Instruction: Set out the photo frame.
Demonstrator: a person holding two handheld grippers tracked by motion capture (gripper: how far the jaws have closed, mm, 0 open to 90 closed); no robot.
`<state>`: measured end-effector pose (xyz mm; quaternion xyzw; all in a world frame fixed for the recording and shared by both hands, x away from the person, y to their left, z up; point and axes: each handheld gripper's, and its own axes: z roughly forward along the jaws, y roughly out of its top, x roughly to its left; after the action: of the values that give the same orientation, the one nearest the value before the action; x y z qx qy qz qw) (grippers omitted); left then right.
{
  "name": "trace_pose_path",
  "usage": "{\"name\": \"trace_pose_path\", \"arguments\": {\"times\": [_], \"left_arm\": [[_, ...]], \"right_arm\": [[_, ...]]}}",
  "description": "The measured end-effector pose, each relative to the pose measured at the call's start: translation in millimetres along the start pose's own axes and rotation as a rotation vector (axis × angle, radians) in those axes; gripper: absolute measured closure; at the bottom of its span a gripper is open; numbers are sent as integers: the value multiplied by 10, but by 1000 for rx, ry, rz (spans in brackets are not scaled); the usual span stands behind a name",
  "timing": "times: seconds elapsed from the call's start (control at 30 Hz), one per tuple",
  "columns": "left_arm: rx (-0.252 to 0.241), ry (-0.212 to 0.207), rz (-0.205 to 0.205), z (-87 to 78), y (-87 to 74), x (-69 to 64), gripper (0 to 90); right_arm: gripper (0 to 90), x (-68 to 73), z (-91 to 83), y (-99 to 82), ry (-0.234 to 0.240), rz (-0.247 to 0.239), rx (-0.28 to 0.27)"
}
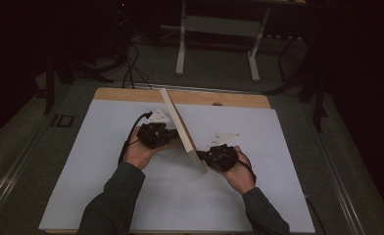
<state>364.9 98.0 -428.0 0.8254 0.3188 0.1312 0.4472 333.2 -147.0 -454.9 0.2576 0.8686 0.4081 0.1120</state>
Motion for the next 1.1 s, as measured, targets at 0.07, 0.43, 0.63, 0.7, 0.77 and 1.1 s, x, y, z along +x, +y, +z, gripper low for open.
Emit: {"name": "trace_pose_path", "arguments": {"times": [0.07, 0.43, 0.63, 0.7, 0.77, 1.1], "left_arm": [[3, -4, -4, 8, -3, 18, 900], [0, -44, -41, 14, -33, 115, 900], [1, -42, -27, -41, -34, 52, 900], [1, -39, -27, -62, -44, 3, 900], [-2, -39, -21, -79, -64, -53, 900], [-5, -28, -7, -155, -142, -205, 900]], "right_arm": [[900, 13, 8, 7, 4, -3, 2], [900, 81, 57, 43, 20, -12, 3], [900, 92, 62, 44, 21, -9, 3], [900, 92, 62, 44, 20, -9, 2], [900, 99, 62, 47, 18, -11, 3], [900, 161, 48, 48, 34, -31, 11]]}}
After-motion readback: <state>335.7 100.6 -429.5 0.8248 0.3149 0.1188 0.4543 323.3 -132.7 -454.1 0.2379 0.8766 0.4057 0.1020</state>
